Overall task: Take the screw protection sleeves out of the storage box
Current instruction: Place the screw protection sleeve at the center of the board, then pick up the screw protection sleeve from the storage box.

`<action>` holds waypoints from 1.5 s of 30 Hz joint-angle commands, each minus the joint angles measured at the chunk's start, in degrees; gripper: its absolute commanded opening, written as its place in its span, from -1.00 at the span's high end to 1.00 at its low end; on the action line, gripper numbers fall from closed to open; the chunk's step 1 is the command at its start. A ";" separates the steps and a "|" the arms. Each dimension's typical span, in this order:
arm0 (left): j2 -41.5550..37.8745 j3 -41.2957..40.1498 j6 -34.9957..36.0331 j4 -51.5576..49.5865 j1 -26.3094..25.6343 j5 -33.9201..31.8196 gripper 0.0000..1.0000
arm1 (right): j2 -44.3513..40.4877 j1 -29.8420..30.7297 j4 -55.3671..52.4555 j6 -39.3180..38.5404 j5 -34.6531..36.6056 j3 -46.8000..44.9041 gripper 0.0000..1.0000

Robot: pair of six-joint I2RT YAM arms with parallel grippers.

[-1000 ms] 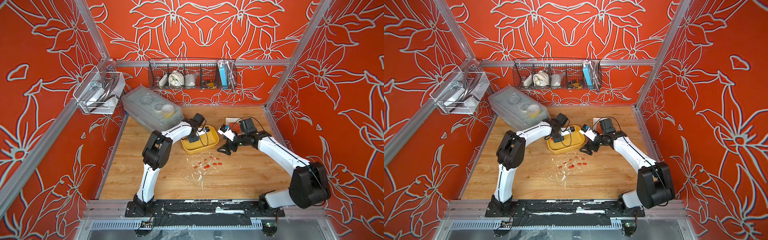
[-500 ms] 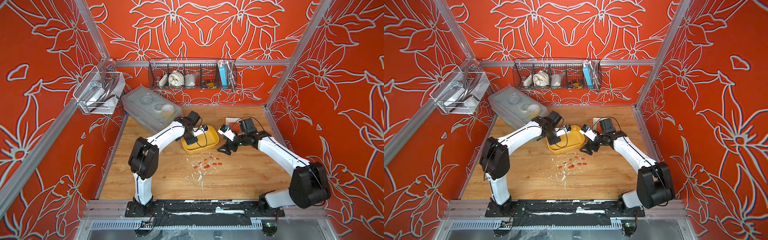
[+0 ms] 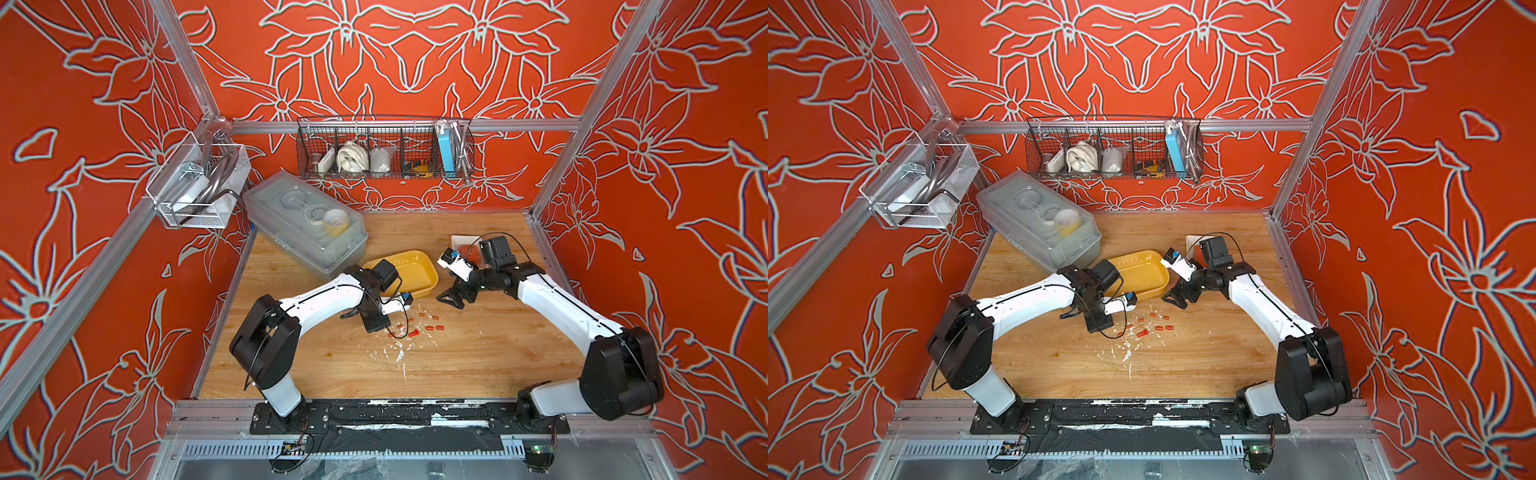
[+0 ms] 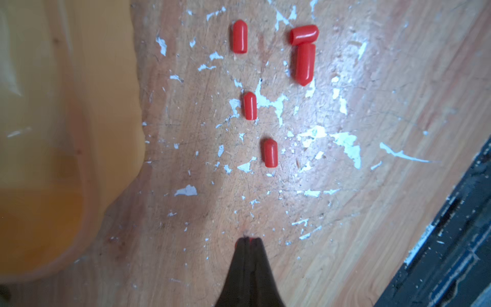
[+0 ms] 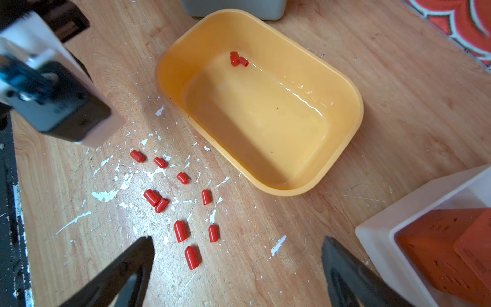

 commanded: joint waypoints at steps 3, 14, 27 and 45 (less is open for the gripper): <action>5.77 2.27 -2.58 5.38 -1.14 0.78 1.00 | -1.17 -1.02 -0.69 -0.72 1.05 -0.97 -0.94; 9.87 7.78 -3.59 2.97 -1.61 3.24 0.63 | -1.03 -1.56 -0.53 -0.91 0.75 -1.29 -0.94; 2.44 13.47 0.54 -4.43 0.92 5.70 0.43 | -1.28 -1.58 -0.44 -0.64 0.40 -1.17 -0.94; 9.40 22.09 1.16 -7.71 7.28 7.21 -0.08 | 0.10 -1.56 -0.35 -0.56 -0.08 -1.12 -0.94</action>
